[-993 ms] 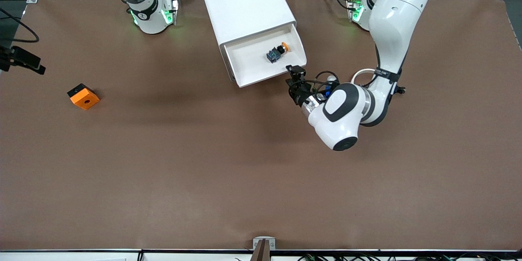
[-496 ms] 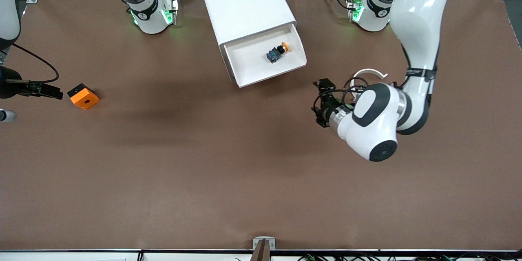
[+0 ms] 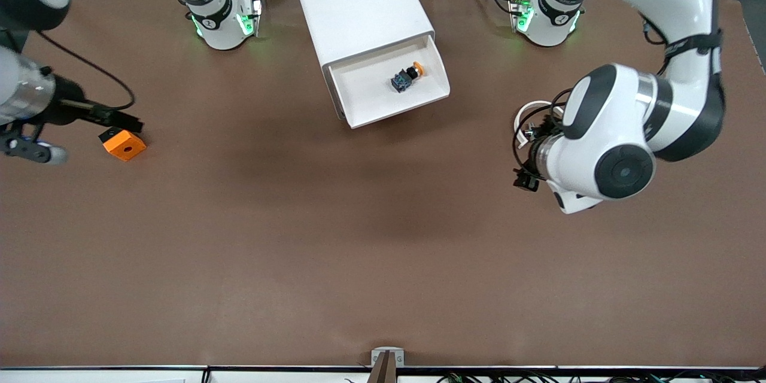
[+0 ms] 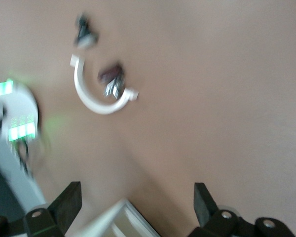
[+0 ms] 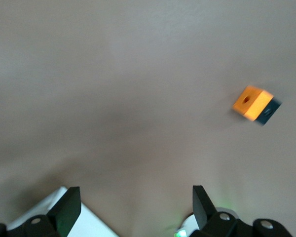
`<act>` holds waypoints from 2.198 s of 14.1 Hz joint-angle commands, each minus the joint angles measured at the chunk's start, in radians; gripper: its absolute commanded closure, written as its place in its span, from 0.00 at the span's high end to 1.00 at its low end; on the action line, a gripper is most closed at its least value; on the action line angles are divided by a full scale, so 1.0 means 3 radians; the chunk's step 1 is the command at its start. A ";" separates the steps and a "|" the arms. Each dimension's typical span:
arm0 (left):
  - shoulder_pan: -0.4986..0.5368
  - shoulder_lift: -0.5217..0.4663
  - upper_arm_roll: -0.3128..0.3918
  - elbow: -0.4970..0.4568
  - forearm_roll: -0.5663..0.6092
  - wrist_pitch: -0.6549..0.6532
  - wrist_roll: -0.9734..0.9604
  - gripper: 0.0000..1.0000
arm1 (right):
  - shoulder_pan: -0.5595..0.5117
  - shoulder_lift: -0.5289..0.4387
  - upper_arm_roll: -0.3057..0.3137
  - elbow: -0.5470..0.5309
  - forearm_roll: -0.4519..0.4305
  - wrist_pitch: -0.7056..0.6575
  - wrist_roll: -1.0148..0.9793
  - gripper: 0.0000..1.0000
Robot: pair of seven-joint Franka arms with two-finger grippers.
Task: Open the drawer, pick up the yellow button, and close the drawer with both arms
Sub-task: 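Lower the right gripper into the open drawer over the push button, then close the right gripper on the yellow-capped push button and lift it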
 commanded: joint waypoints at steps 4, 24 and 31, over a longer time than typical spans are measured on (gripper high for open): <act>0.0329 -0.0292 0.0064 -0.0111 0.0186 0.0234 0.1740 1.00 | 0.1195 -0.0003 -0.0028 -0.0016 0.0098 0.0265 0.1928 1.00; 0.0488 -0.0799 0.0039 -0.0955 0.0186 0.0919 0.2621 1.00 | 0.2793 0.1218 -0.0028 0.0444 0.0185 0.1084 0.4038 1.00; 0.0468 -0.0820 0.0039 -0.0996 0.0186 0.0919 0.2586 1.00 | 0.2864 0.1311 -0.0028 0.0449 0.0200 0.1237 0.4048 1.00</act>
